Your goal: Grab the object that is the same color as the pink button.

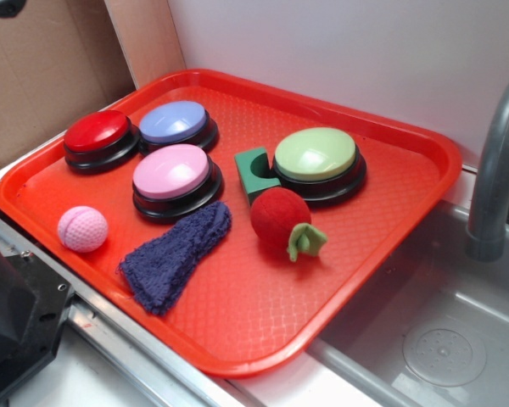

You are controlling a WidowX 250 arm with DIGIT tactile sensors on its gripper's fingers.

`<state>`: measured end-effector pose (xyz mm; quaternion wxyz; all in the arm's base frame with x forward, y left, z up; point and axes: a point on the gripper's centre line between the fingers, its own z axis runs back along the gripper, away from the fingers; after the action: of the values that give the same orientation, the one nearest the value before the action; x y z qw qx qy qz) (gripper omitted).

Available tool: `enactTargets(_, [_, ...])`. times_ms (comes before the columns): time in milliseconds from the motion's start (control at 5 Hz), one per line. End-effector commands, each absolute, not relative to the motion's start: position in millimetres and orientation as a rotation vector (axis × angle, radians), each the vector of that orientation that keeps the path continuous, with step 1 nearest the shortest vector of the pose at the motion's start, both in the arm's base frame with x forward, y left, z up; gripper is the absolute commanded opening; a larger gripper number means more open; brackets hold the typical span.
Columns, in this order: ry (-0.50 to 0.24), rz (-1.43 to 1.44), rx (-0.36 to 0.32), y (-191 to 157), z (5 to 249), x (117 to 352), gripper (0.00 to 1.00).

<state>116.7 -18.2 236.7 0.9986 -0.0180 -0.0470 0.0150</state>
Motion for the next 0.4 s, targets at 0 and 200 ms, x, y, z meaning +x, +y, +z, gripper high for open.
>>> enactTargets(0, [-0.094, 0.030, -0.036, -18.2, 236.7, 116.7, 1.00])
enactTargets(200, [-0.085, -0.005, -0.006, -8.9, 201.8, 127.1, 1.00])
